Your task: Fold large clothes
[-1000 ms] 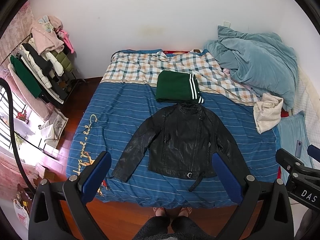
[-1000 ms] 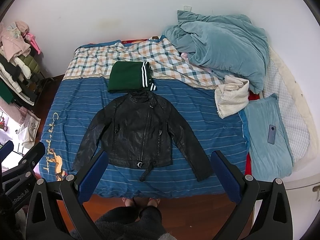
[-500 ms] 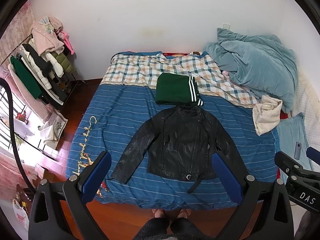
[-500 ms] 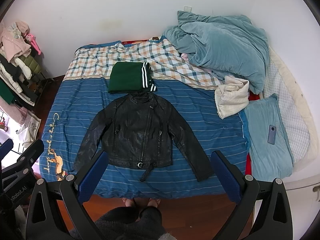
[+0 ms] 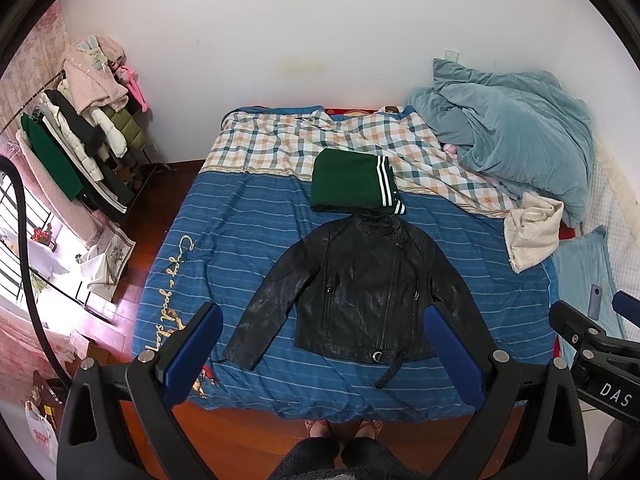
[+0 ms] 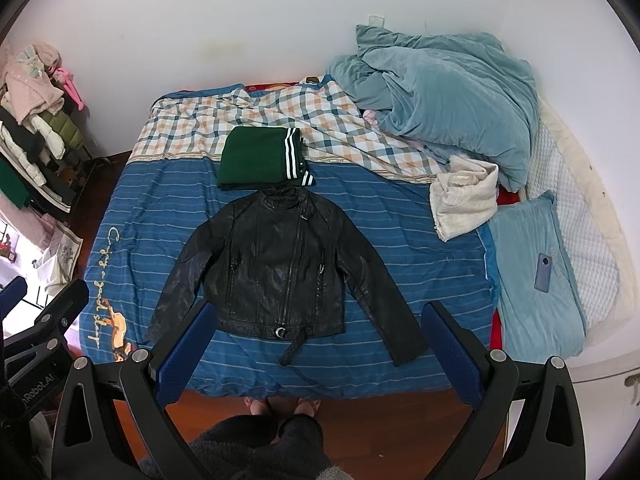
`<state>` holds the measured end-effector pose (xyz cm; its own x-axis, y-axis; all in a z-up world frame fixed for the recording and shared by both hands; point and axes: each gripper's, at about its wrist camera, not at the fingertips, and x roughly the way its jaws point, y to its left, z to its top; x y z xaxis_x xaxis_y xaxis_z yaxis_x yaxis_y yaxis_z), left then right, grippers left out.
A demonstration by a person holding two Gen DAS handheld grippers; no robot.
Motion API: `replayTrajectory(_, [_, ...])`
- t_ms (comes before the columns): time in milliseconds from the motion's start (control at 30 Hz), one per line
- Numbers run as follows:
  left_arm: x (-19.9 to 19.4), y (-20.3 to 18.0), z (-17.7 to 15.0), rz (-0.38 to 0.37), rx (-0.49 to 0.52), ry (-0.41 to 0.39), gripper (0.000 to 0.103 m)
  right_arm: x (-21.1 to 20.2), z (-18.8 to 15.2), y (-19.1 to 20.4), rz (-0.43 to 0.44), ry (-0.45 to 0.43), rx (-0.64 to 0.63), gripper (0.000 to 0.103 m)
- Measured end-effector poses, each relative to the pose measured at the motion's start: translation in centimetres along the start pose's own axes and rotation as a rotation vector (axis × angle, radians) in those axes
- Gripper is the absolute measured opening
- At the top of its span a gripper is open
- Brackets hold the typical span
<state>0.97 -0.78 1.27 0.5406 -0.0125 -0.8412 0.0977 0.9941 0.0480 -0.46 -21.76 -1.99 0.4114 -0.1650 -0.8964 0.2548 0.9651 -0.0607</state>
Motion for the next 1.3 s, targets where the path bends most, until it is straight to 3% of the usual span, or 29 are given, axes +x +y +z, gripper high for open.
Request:
replayTrajectory(933, [0.0, -0.2, 1.3, 0.000, 0.002, -0.025, 0.103, 0.3, 1.0, -0.7, 0.000, 0.003, 0.019, 0.103])
replayTrajectory(1100, [4.0, 0.2, 2.6, 0.105, 0.028, -0.107, 0.103, 3.7, 1.2, -2.2, 0.077, 0.003, 0.147, 0.103])
replayTrajectory(1300, [13.5, -0.3, 2.8, 0.129, 0.068, -0.114, 0.103, 14.1, -1.9, -9.6, -0.029, 0.098, 0.423, 0.103])
